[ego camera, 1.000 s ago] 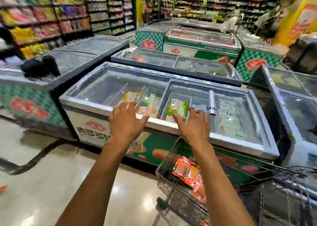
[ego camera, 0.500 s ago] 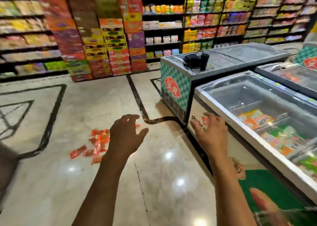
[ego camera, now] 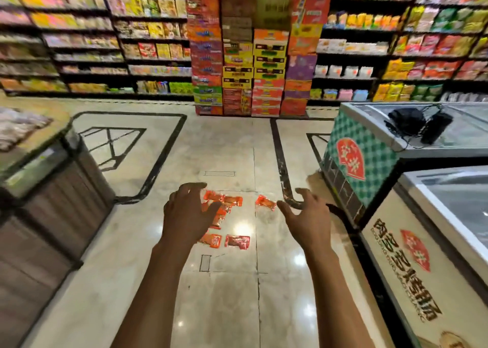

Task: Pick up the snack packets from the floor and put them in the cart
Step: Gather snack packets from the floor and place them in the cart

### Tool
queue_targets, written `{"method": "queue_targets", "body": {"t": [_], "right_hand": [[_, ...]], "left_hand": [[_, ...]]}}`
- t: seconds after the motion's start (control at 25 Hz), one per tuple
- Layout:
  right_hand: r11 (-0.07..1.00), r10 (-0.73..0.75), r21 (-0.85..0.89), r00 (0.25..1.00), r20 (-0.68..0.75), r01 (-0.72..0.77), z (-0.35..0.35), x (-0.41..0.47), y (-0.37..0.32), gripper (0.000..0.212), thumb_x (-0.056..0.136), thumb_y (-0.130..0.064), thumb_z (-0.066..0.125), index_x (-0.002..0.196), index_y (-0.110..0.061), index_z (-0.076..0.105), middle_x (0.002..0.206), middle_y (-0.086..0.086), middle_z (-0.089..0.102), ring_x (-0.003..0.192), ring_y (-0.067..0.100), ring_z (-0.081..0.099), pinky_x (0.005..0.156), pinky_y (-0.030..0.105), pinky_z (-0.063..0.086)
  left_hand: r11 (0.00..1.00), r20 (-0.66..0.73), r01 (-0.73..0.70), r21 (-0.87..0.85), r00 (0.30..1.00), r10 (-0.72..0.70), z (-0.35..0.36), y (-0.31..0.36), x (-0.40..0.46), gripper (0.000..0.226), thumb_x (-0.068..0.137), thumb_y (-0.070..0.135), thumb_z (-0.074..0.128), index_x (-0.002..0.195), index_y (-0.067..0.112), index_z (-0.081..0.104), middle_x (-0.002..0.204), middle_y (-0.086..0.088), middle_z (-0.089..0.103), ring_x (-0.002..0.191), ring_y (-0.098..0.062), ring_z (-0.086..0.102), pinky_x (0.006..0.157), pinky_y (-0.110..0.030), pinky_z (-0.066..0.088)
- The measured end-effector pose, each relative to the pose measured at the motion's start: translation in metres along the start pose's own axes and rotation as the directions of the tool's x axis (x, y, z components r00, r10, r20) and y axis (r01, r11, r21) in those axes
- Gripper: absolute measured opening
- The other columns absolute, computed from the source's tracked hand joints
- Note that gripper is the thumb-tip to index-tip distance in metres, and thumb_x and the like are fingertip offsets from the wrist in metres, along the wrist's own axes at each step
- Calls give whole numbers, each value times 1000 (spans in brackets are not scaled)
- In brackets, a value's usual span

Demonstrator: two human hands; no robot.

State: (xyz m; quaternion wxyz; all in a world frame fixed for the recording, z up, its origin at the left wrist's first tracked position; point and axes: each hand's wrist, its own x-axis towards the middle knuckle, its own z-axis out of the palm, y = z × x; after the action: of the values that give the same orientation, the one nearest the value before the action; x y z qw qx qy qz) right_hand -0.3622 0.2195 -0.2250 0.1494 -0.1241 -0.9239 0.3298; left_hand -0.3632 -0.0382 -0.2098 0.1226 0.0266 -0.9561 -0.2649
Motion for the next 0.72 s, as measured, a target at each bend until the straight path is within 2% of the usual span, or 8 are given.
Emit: {"method": "queue_targets", "body": {"t": [0.24, 0.36, 0.72], "right_hand": [[997, -66, 41, 995, 77, 63, 97, 87, -65, 62, 83, -55, 72, 133, -21, 58, 131, 16, 59, 123, 34, 55, 100, 48, 50], [997, -58, 56, 985, 160, 50, 142, 125, -85, 62, 84, -53, 72, 136, -23, 56, 139, 15, 55, 128, 34, 52, 104, 48, 47], [996, -16, 89, 947, 320, -14, 330, 308, -95, 61, 84, -54, 72, 134, -22, 58, 138, 15, 56, 124, 35, 56, 99, 46, 49]], "left_hand": [[997, -17, 68, 44, 998, -67, -10, -69, 110, 58, 89, 52, 64, 139, 25, 53, 147, -3, 50, 132, -30, 48, 108, -46, 43], [993, -12, 110, 31, 994, -110, 1, -95, 155, 56, 91, 49, 64, 139, 25, 53, 147, -3, 50, 132, -30, 48, 106, -46, 44], [958, 122, 266, 103, 953, -278, 117, -169, 335, 53, 94, 47, 60, 142, 26, 49, 149, -1, 48, 133, -25, 48, 107, -40, 40]]}}
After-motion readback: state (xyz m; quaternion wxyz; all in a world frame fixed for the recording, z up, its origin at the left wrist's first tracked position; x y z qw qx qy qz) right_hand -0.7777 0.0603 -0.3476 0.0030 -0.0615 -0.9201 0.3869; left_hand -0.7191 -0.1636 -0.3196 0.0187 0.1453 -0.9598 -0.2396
